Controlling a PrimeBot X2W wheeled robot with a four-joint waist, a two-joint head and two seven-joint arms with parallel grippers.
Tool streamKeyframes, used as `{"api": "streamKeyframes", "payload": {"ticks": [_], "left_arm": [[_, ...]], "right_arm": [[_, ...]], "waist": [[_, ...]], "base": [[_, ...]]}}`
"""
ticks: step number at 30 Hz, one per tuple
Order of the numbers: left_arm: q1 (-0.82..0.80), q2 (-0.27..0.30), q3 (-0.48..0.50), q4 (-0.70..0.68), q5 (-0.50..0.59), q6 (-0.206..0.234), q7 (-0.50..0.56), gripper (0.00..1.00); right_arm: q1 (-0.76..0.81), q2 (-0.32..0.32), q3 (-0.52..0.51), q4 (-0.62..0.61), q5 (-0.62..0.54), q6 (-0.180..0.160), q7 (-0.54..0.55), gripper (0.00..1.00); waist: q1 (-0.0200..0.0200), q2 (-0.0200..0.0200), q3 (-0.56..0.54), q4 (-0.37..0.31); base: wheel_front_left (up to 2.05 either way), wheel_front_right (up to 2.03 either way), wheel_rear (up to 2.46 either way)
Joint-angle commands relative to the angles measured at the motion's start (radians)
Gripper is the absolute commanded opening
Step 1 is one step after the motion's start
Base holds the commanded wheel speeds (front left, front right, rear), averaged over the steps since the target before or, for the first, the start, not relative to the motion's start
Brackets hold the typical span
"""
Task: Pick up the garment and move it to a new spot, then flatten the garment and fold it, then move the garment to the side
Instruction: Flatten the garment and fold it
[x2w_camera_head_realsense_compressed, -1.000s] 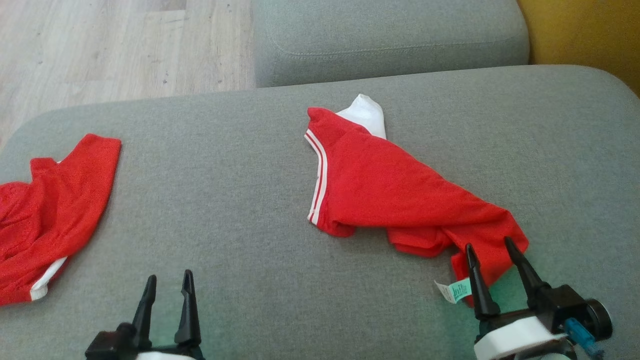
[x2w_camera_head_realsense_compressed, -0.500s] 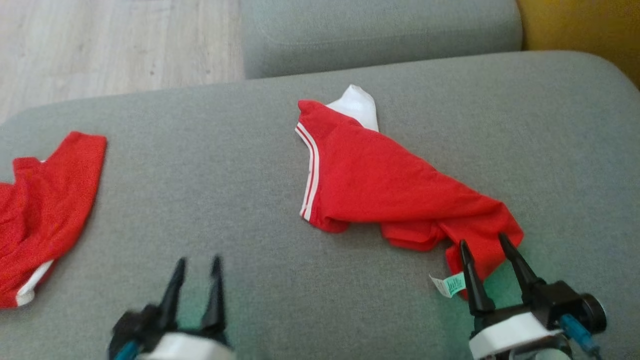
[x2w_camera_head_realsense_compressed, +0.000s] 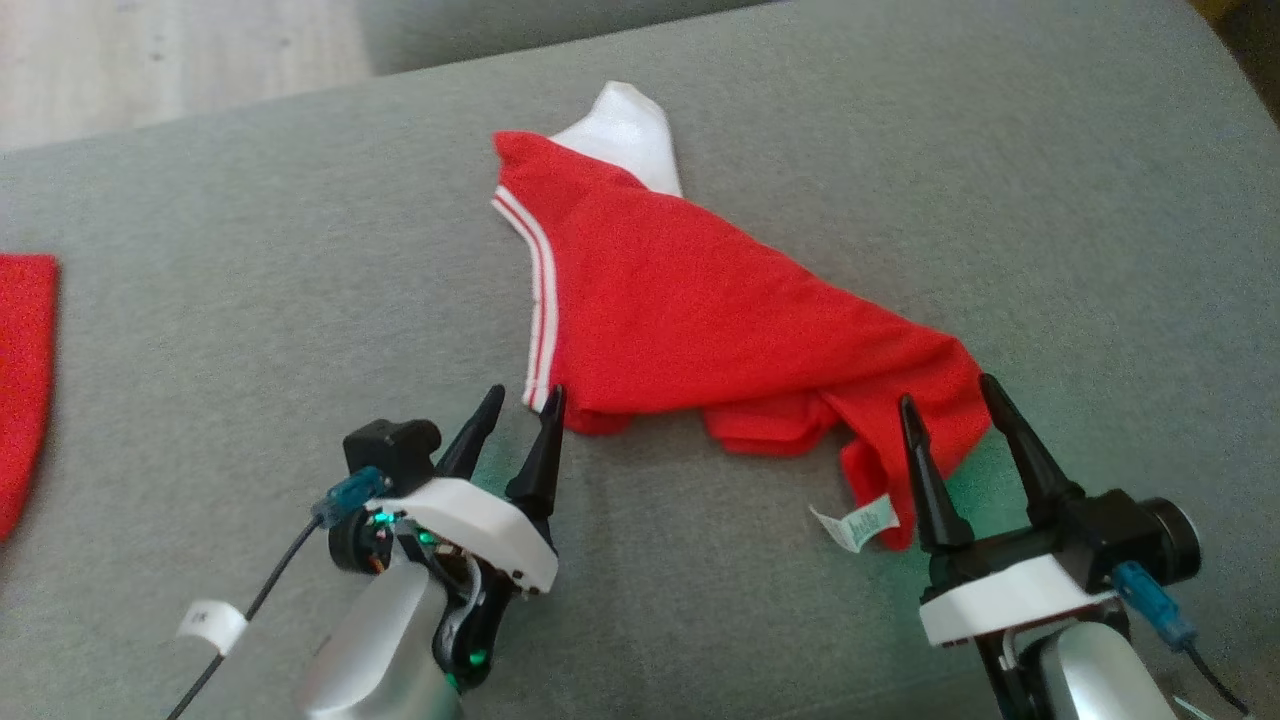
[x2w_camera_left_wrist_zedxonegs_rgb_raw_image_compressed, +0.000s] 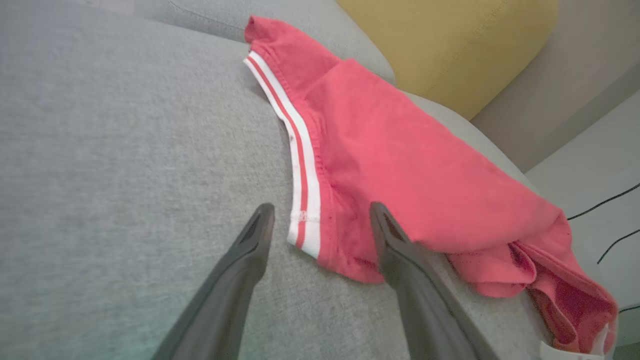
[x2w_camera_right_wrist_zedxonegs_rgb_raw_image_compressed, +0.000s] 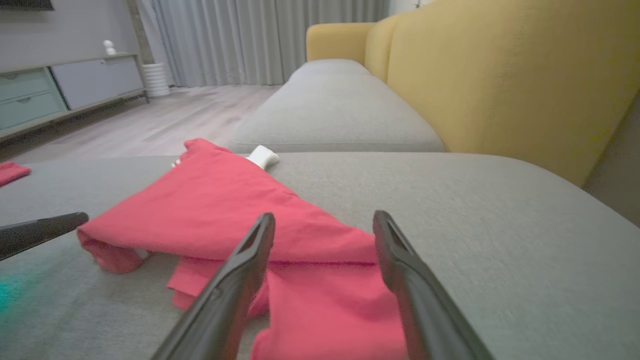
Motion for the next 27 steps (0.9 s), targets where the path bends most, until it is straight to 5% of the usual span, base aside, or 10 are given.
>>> {"api": "streamKeyframes", "payload": {"ticks": [1,7,8,9,10,11,12,21,27], "left_arm": [[-0.049,0.004,0.011,0.013,-0.030,0.001,0.001,1.00],[-0.081,0.003,-0.014,0.103,-0.071,0.001,0.000,1.00],[-0.089,0.003,-0.037,0.120,-0.088,0.001,0.007,0.76],[-0.089,0.003,-0.037,0.120,-0.088,0.001,0.007,0.76],[-0.091,0.003,-0.052,0.121,-0.104,0.001,0.008,0.44],[-0.092,0.003,-0.067,0.120,-0.120,0.001,0.010,0.31],[-0.095,0.003,-0.082,0.122,-0.130,0.001,0.012,0.00],[-0.082,0.035,-0.143,0.056,-0.255,0.001,-0.041,0.00],[-0.069,0.185,-0.049,-0.163,-0.355,0.001,-0.045,0.00]], "right_arm": [[-0.032,-0.003,0.017,-0.036,0.005,0.008,-0.011,1.00],[-0.039,-0.003,0.017,-0.043,0.006,0.008,-0.011,1.00],[-0.042,-0.003,0.023,-0.044,0.009,0.008,-0.011,1.00],[-0.042,-0.003,0.023,-0.044,0.009,0.008,-0.011,1.00],[-0.044,-0.003,0.026,-0.044,0.011,0.008,-0.011,1.00],[-0.045,-0.003,0.028,-0.044,0.012,0.008,-0.011,1.00],[-0.047,-0.003,0.028,-0.044,0.013,0.008,-0.011,1.00],[-0.033,-0.003,0.006,-0.035,0.011,0.008,-0.011,1.00],[-0.001,-0.003,-0.003,-0.031,0.004,0.008,-0.011,1.00]], "waist": [[-0.0003,0.0000,0.029,-0.041],[-0.0003,0.0000,0.041,-0.067],[-0.0003,0.0000,0.042,-0.075],[-0.0003,0.0000,0.042,-0.075],[-0.0003,0.0000,0.042,-0.078],[-0.0003,0.0000,0.042,-0.081],[-0.0003,0.0000,0.042,-0.083],[-0.0003,0.0000,-0.003,-0.061],[-0.0003,0.0000,-0.069,-0.004]], "base": [[0.00,0.00,0.00],[0.00,0.00,0.00],[0.00,0.00,0.00],[0.00,0.00,0.00],[0.00,0.00,0.00],[0.00,0.00,0.00],[0.00,0.00,0.00],[0.00,0.00,0.00],[0.00,0.00,0.00]]}}
